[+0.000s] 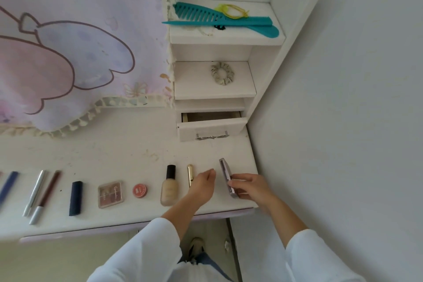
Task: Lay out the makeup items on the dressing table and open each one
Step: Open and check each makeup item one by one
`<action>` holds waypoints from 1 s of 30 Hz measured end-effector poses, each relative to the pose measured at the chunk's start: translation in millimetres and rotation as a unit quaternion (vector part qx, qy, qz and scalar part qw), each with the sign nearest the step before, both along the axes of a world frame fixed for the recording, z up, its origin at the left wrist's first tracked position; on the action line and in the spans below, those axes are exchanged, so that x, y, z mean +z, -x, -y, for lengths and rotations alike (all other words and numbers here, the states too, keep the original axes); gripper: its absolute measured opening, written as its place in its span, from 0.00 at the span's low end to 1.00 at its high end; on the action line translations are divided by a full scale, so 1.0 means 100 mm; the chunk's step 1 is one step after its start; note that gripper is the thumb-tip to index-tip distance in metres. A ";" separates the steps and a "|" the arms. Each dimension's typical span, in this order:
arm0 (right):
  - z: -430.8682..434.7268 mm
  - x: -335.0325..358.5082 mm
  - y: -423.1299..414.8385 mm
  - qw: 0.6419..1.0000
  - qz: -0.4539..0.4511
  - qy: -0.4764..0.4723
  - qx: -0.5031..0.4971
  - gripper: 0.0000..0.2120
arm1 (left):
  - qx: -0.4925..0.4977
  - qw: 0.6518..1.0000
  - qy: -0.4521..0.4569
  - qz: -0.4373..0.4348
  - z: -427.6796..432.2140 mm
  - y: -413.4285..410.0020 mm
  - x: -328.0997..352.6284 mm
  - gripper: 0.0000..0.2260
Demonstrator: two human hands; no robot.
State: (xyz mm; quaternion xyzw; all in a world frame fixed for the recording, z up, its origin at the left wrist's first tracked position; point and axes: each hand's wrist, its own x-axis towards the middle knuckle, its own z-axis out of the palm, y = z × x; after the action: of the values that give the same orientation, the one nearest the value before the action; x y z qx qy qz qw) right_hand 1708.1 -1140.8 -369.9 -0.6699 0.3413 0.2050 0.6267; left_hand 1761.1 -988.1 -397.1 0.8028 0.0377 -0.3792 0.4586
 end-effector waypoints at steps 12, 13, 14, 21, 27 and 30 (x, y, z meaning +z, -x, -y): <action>-0.03 0.21 -0.12 0.997 0.034 0.001 0.063 0.04 | 0.200 0.908 0.303 -0.211 -0.06 -0.11 0.07 0.11; -0.03 0.22 -0.14 0.996 0.039 0.016 0.076 0.04 | 0.202 0.907 0.307 -0.207 -0.07 -0.12 0.06 0.11; -0.04 0.22 -0.15 0.995 0.046 0.033 0.087 0.04 | 0.202 0.907 0.309 -0.200 -0.07 -0.12 0.06 0.11; -0.07 0.28 -0.27 0.983 0.090 0.095 0.125 0.05 | 0.181 0.920 0.306 -0.165 -0.05 -0.13 0.07 0.18; -0.08 0.22 -0.31 0.974 0.094 0.141 0.148 0.05 | 0.170 0.928 0.301 -0.142 -0.04 -0.14 0.11 0.20; -0.08 0.22 -0.31 0.975 0.093 0.141 0.146 0.06 | 0.160 0.931 0.299 -0.133 -0.03 -0.14 0.12 0.20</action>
State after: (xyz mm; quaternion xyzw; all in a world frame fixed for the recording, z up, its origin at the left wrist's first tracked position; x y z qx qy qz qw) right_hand 1738.8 -1132.9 -347.5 -0.8102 0.2051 0.1811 0.5184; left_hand 1775.0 -984.8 -385.1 0.5539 0.1118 -0.3979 0.7228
